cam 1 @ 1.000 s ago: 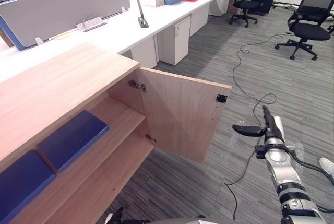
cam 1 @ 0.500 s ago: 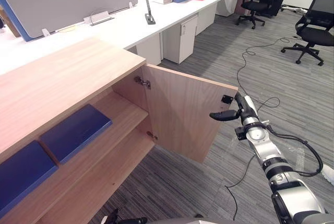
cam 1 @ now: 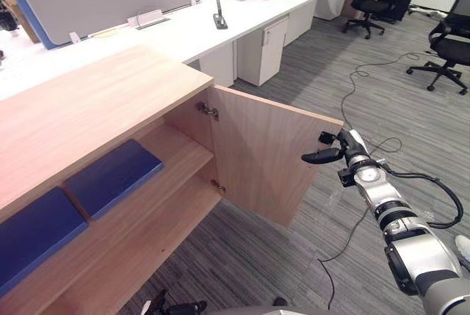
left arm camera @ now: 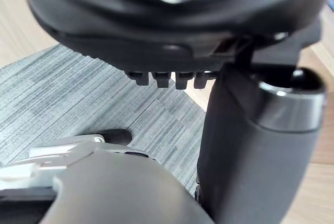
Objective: Walk over to the cabinet, pick up the folder, carry it to the office cabinet, place the folder inside the office cabinet, then close the office cabinet door
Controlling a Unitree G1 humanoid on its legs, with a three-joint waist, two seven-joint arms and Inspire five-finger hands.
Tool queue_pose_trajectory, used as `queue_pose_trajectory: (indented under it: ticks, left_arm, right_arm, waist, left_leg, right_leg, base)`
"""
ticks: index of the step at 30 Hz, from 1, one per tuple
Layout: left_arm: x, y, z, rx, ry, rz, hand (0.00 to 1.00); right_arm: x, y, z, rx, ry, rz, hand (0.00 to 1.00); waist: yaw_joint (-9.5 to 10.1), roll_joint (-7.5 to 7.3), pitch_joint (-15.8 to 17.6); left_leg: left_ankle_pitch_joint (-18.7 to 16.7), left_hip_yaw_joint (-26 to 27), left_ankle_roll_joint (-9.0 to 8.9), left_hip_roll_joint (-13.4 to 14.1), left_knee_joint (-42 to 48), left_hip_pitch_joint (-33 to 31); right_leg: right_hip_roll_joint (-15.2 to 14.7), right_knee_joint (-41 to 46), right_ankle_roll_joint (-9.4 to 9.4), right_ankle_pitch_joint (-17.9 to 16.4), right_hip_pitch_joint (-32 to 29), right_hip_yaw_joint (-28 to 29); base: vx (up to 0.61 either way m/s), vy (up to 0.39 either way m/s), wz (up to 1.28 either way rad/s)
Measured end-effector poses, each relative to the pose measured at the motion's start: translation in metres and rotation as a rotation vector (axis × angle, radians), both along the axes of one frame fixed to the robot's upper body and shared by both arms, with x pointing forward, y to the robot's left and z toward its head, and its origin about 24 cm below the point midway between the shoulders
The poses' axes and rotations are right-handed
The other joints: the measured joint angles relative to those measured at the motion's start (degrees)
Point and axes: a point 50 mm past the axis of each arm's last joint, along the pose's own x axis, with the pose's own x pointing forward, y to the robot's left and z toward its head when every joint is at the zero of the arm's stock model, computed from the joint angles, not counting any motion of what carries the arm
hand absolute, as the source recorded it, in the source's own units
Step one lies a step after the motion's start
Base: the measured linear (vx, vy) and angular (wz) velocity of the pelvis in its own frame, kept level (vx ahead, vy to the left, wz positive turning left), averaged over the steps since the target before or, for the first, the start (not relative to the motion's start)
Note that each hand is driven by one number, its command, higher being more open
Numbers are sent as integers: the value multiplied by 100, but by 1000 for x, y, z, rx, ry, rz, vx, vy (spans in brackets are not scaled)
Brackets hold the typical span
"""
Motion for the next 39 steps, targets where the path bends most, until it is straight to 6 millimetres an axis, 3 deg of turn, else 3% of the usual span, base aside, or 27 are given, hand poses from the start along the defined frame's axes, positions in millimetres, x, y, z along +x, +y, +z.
queue_pose_trajectory:
  ticks: [4,7,12,17,18,19,21,22,24,27,33,37,39]
  left_arm:
    - [2,-2,1,0,-8,-18,100]
    - [3,-1,1,6,-4,-53,100]
    - [3,0,1,-1,3,-76,100]
    - [6,2,1,7,3,-74,100]
    - [7,2,1,9,6,-77,100]
    - [8,1,1,10,6,-78,100]
    - [10,0,1,10,3,-83,100]
    - [10,-1,1,9,2,-81,100]
    - [10,0,0,9,-1,-41,100]
    - [8,1,0,15,-2,-10,100]
    - [6,4,1,21,-1,21,100]
    - [5,5,1,22,1,30,100]
    - [6,2,0,15,0,24,100]
  right_arm:
    - [-2,5,-8,-10,32,10,100]
    - [-6,14,-16,-144,93,126,100]
    - [-31,42,-39,-344,253,506,100]
    - [-70,104,-63,-278,296,845,100]
    - [-80,128,-65,-226,270,927,100]
    - [-82,132,-65,-214,264,943,100]
    - [-96,167,-63,-117,204,1035,100]
    - [-99,175,-61,-90,185,1054,100]
    - [-108,205,-48,-10,89,1137,100]
    - [-120,231,-33,67,-10,1228,100]
    - [-131,236,-37,141,1,1225,100]
    - [-153,224,-63,225,114,1148,100]
    - [-158,212,-88,246,218,1033,100]
  waist:
    - [-9,42,37]
    - [-64,40,40]
    - [-156,27,36]
    - [-153,31,37]
    - [-147,39,36]
    - [-145,42,36]
    - [-91,75,42]
    - [-67,82,45]
    - [-15,92,49]
    - [47,81,43]
    - [119,51,26]
    - [124,41,22]
    - [129,51,28]
  left_leg:
    - [13,-70,-2,1,20,-47]
    - [5,-36,-13,27,42,-55]
    - [-83,134,-122,218,187,-31]
    - [-76,241,-158,473,202,-29]
    - [-72,244,-157,526,204,-33]
    - [-71,243,-155,534,204,-35]
    - [-68,244,-152,578,203,-36]
    - [-68,247,-152,581,203,-37]
    - [-72,275,-154,572,199,-40]
    - [-109,326,-158,533,202,-27]
    - [-222,394,-147,392,297,-33]
    - [-252,384,-154,354,320,-40]
    - [-253,328,-152,331,325,-56]
  right_leg:
    - [-2,4,0,-1,-1,-55]
    - [23,5,-4,-3,1,-19]
    - [206,3,-68,-52,0,136]
    - [461,2,-225,-84,-76,269]
    - [519,1,-267,-95,-91,278]
    - [526,1,-271,-97,-93,278]
    - [572,2,-312,-102,-100,288]
    - [576,2,-315,-101,-104,292]
    - [571,3,-324,-91,-118,322]
    - [540,3,-317,-73,-119,363]
    - [408,3,-254,-18,-111,439]
    - [354,4,-218,-36,-108,439]
    - [310,5,-193,-53,-93,385]
  base:
    - [-15,6,9]
    - [-30,8,-9]
    - [-28,-27,-20]
    - [-22,-60,-15]
    - [-10,-43,-8]
    - [-6,-47,-4]
    - [0,0,0]
    - [9,15,-3]
    - [20,46,-4]
    - [25,66,-4]
    - [24,99,-4]
    - [25,68,1]
    - [12,63,11]
